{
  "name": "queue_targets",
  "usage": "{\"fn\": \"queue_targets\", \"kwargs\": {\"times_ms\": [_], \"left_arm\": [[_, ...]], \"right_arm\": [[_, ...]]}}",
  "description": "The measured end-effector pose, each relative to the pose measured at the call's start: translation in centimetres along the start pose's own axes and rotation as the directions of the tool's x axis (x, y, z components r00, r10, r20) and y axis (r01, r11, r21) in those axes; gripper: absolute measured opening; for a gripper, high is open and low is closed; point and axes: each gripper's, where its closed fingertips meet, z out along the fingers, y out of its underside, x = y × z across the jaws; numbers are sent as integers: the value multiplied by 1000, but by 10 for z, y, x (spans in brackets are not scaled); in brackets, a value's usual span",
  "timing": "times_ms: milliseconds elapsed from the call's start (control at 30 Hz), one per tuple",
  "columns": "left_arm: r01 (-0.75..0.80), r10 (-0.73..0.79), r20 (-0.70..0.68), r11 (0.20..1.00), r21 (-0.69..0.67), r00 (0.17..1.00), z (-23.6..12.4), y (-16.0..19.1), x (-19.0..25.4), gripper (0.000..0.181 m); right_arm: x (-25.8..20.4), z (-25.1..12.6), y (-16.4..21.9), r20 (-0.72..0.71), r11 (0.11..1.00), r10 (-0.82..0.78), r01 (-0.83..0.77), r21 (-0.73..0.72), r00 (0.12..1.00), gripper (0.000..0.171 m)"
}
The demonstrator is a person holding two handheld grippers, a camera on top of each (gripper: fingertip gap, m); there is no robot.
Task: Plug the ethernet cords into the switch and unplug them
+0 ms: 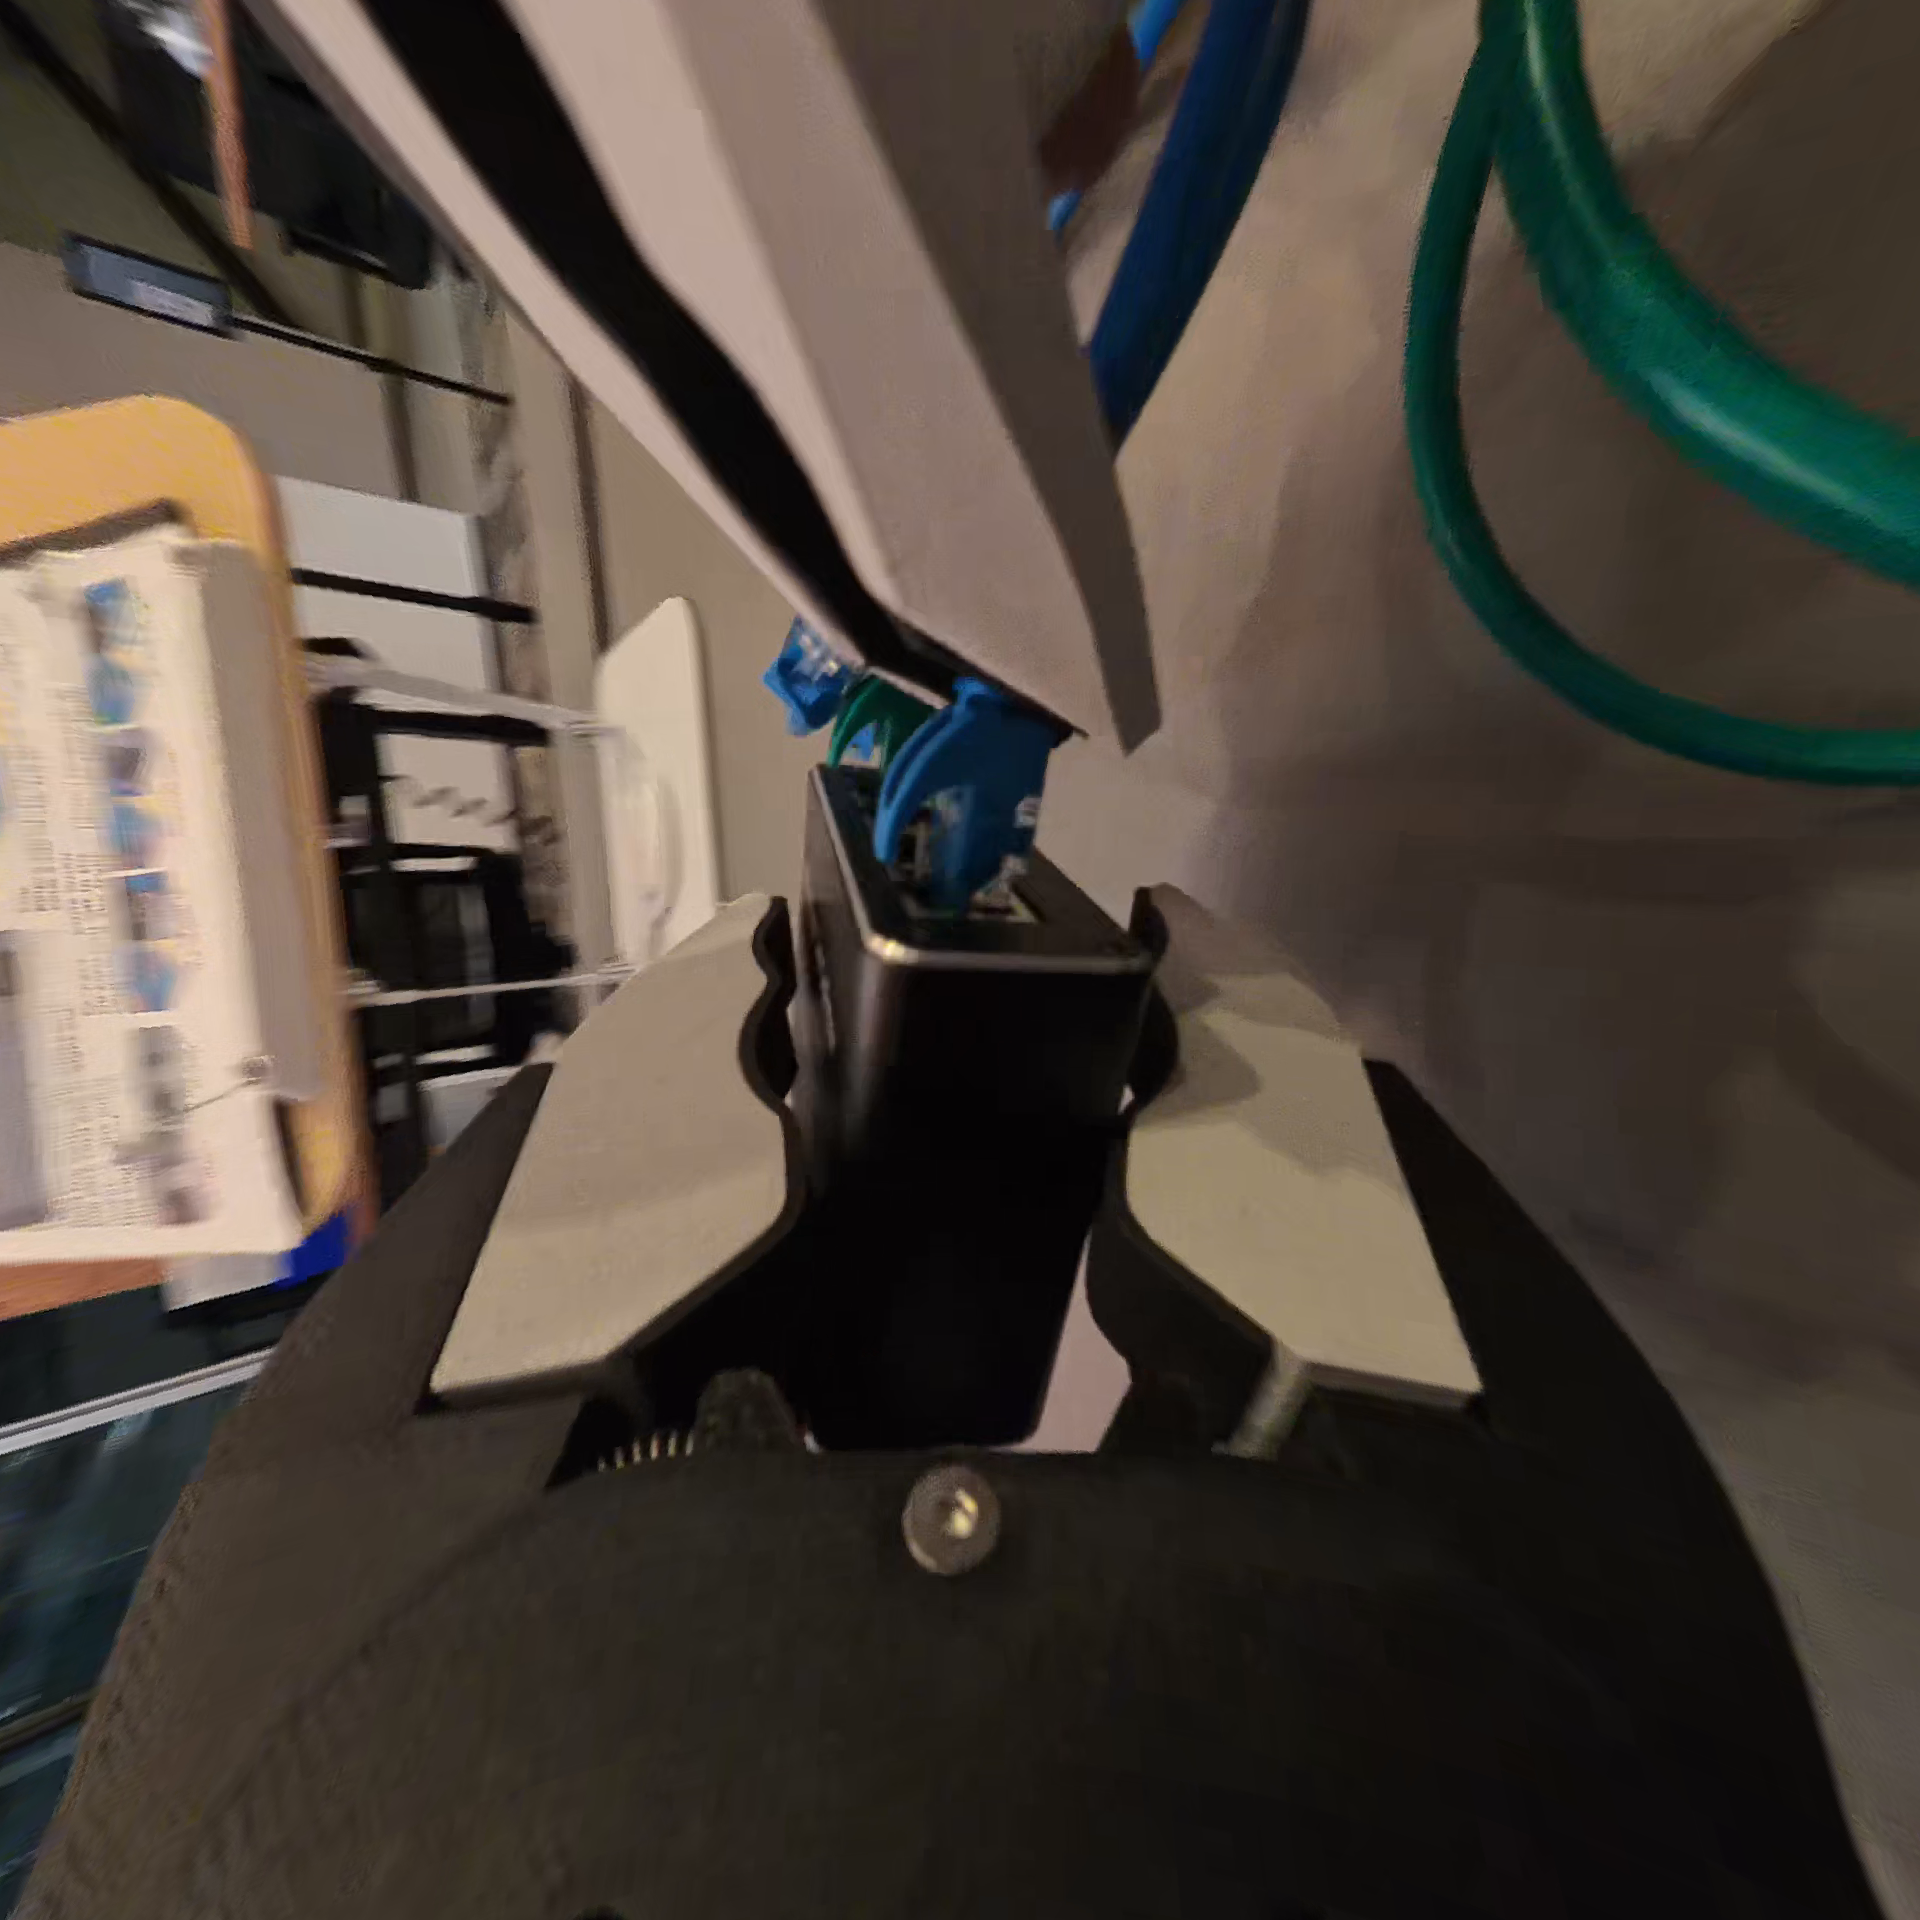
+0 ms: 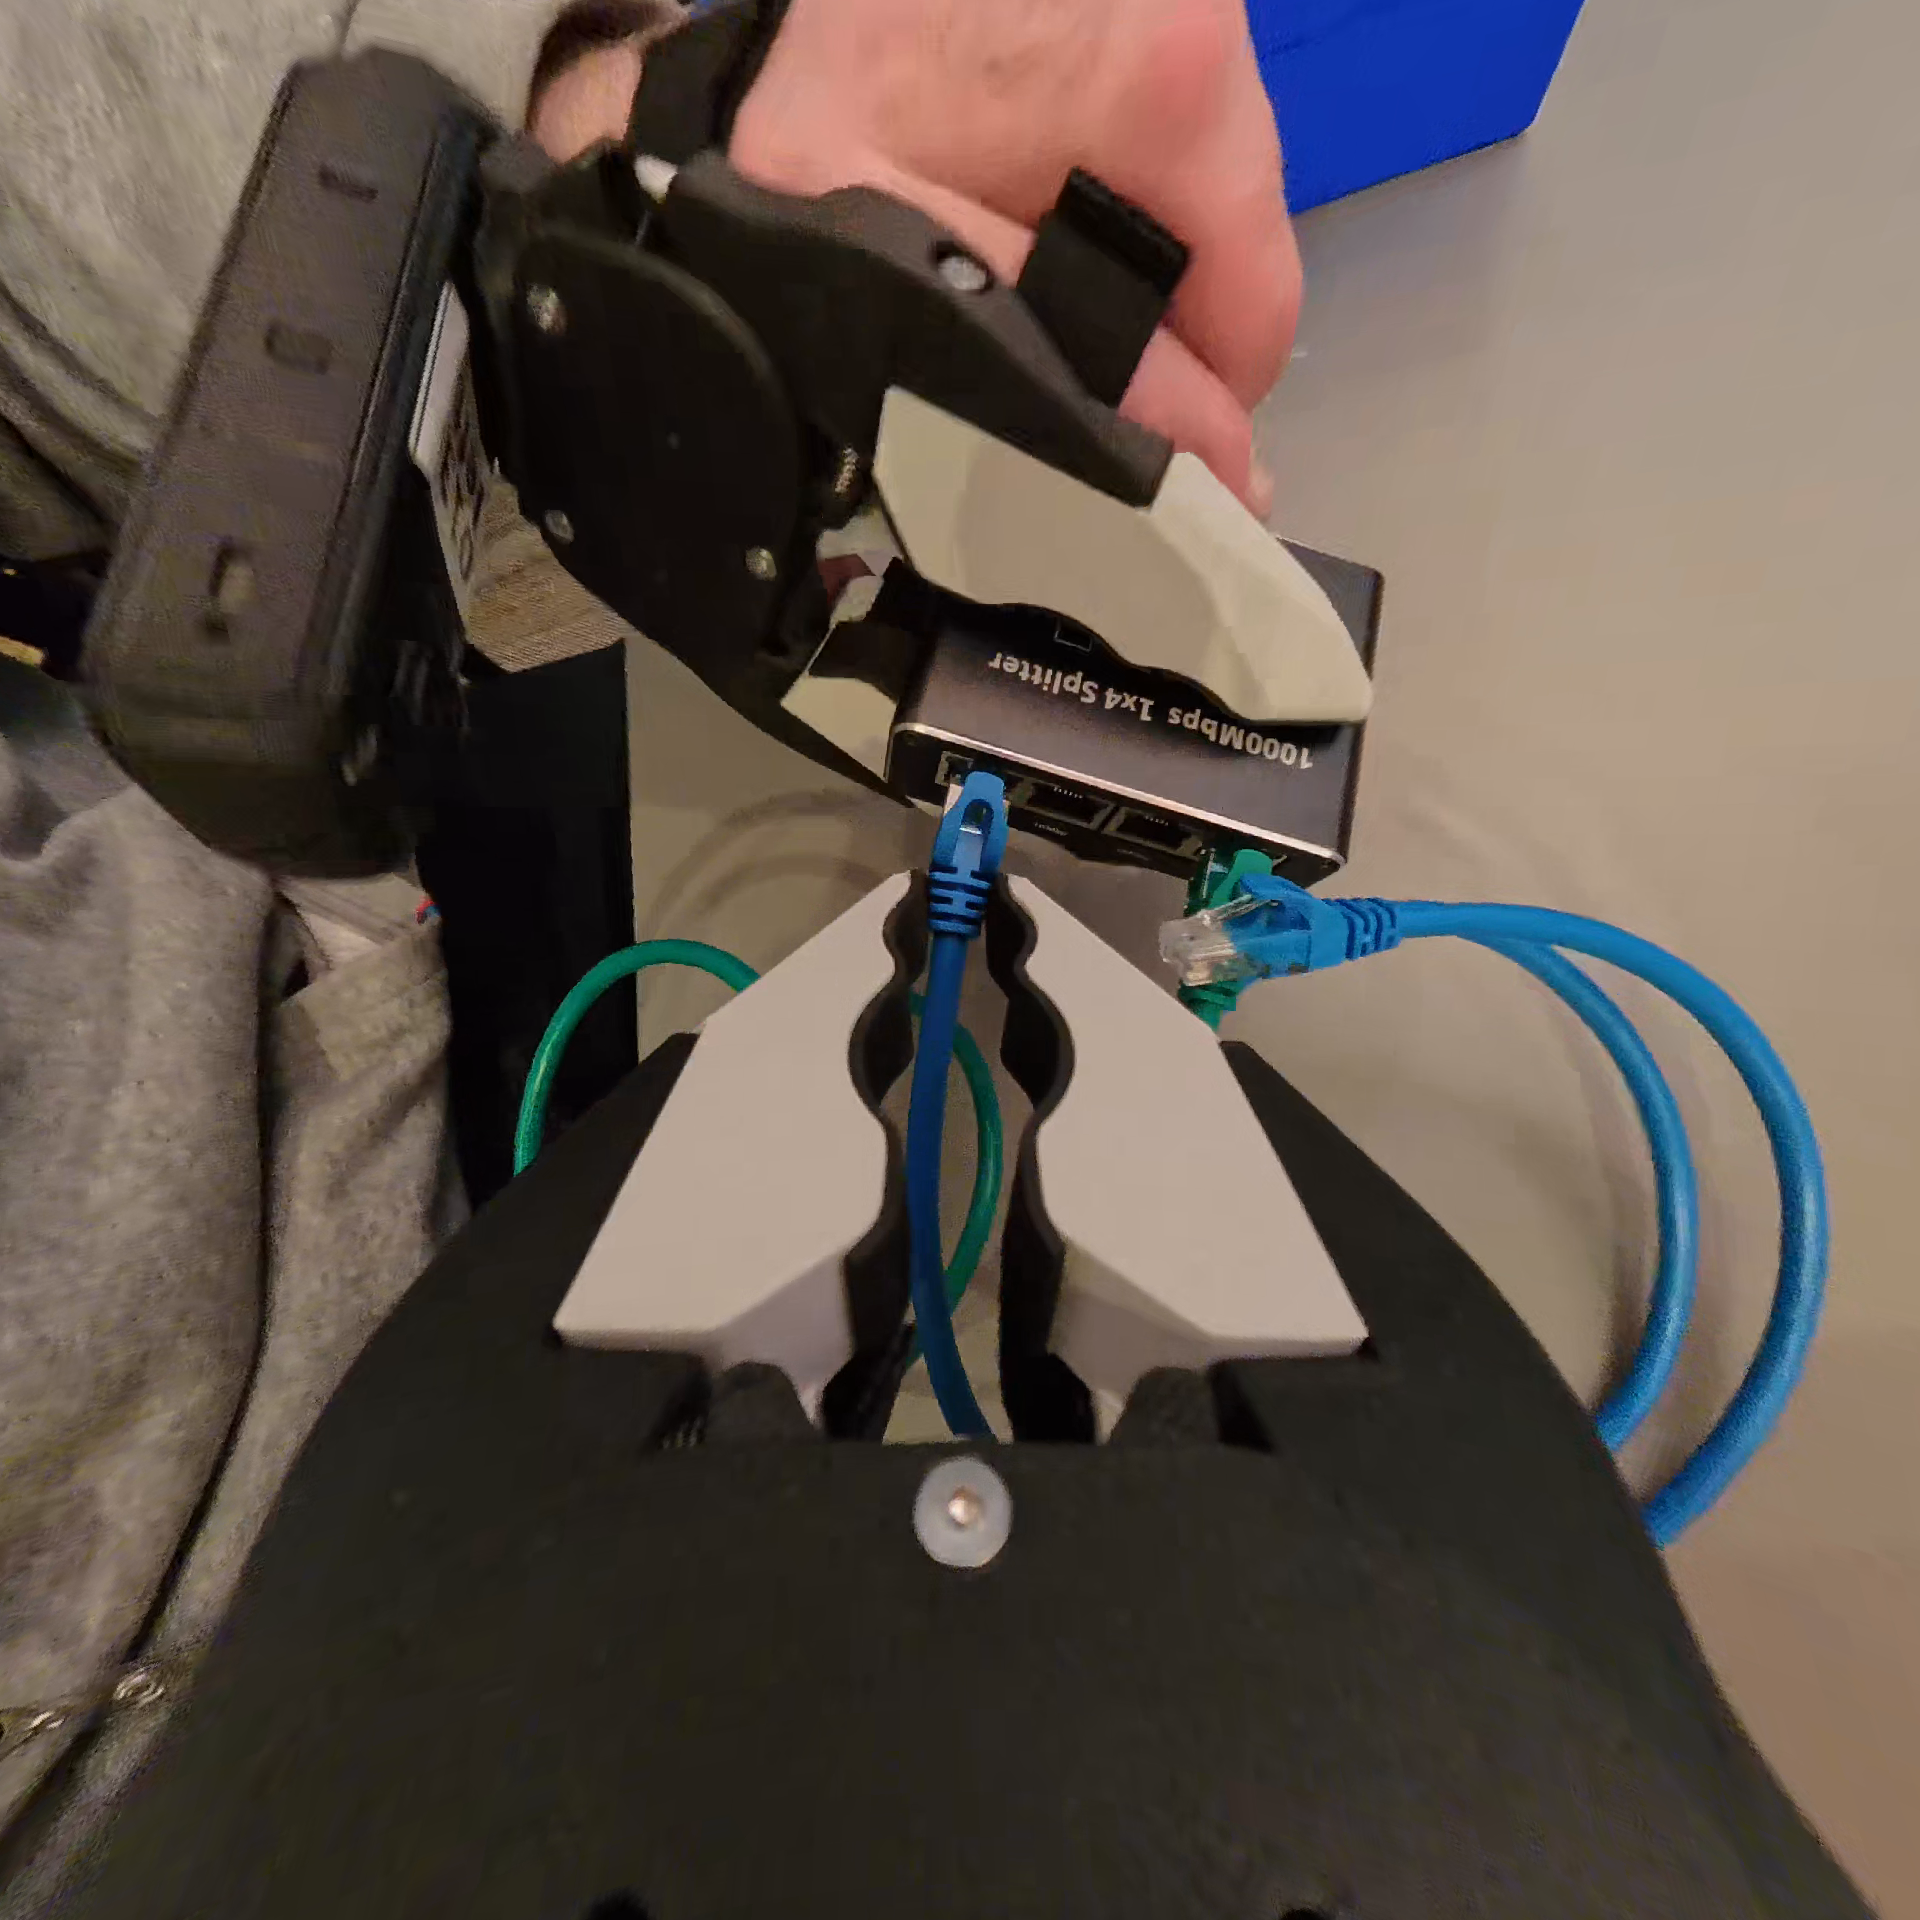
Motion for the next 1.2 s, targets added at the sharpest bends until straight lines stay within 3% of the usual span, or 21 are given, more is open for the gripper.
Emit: {"fn": "queue_targets", "kwargs": {"times_ms": [200,367,567,733,867,1200], "left_arm": [[-24,35,132,996,-84,991,1,6,-20,59],[36,-29,57,990,-140,998,0,13,-17,58],[96,-96,5,983,-155,995,-9,14,-22,58],[123,-126,-8,981,-148,992,-16,5,-27,58],[156,-160,-20,981,-116,987,-21,-2,-31,58],[143,-143,4,984,-111,990,-29,-9,-41,57]], "right_arm": [[10,-8,-8,-47,999,-5,7,39,999,8],[16,-20,-25,-256,963,-254,268,22,933,25],[12,-30,-45,-463,720,-666,666,-194,585,27],[9,-29,-50,-484,531,-802,791,-306,351,17],[2,-25,-51,-466,406,-857,847,-342,222,8],[0,-37,-62,-503,409,-840,846,-341,203,16]]}}
